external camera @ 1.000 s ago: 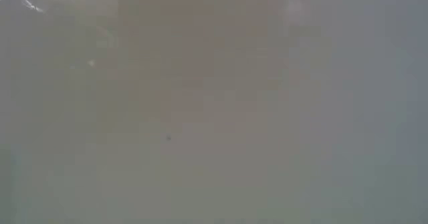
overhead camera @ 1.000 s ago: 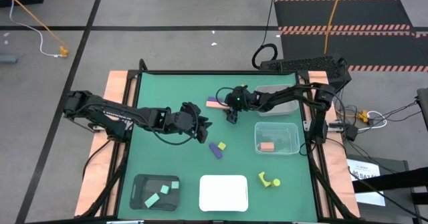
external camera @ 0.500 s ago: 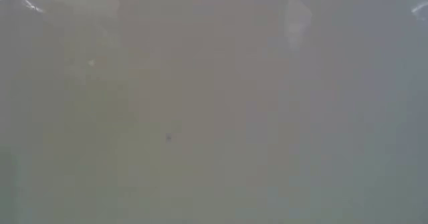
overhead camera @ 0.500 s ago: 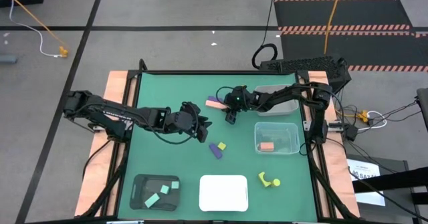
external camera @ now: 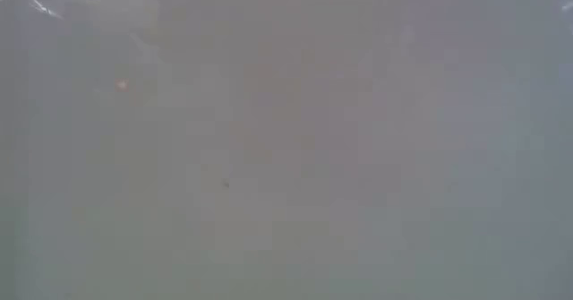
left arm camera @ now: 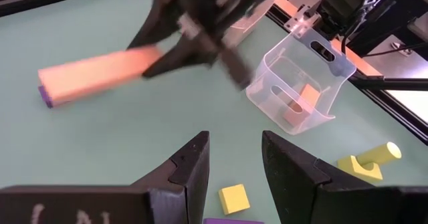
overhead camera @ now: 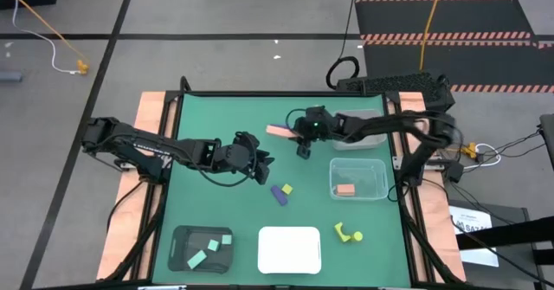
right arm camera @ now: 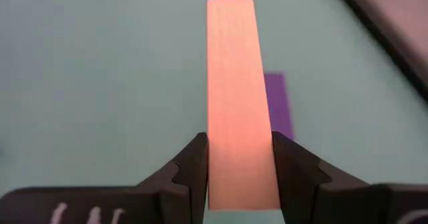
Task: Sort & place blocks by color
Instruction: Put the light orange block into the transparent bin
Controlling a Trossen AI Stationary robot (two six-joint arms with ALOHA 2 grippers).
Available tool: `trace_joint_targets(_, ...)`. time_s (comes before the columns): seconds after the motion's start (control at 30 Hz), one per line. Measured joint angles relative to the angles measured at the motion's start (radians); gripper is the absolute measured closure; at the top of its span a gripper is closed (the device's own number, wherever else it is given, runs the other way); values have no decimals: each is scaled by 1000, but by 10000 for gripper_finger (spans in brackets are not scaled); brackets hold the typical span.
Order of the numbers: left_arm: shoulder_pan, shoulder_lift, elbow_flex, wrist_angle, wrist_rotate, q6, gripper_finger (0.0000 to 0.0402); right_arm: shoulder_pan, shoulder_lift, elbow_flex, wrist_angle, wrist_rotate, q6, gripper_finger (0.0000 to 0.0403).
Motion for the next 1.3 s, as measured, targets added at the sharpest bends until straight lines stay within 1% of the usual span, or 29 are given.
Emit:
trace_joint_targets(0.1,3,0,0,1,-1,3,266,21,-101,-1,-68,43,-2,290)
trace_joint_targets(0.27,12,0,0,2,-9,5,266,67,-268,0,-129,219,-4,290)
trace_joint_targets(0.37,17,0,0,5,-9,27,266,98,-338,0,-155,323,14,290)
trace_joint_targets(0.47,24,0,0,9,-9,51,266,135,-388,1,-139,366,50,290)
trace_joint_targets(0.57,37,0,0,10,-10,83,266,178,-410,0,-115,369,73,290)
trace_joint_targets(0.77,72,0,0,11,-11,116,266,286,-414,0,51,370,44,290)
trace_joint_targets(0.87,92,0,0,13,-12,115,266,327,-411,0,98,387,42,290)
trace_joint_targets(1.03,119,0,0,13,-11,115,266,384,-411,0,108,497,1,290)
trace_joint_targets(1.13,130,0,0,13,-11,114,266,405,-411,0,107,527,-4,290)
trace_joint_targets(1.23,133,0,0,13,-11,114,266,425,-411,0,106,531,0,290)
trace_joint_targets(1.3,133,0,0,13,-11,113,266,441,-423,0,88,530,33,290)
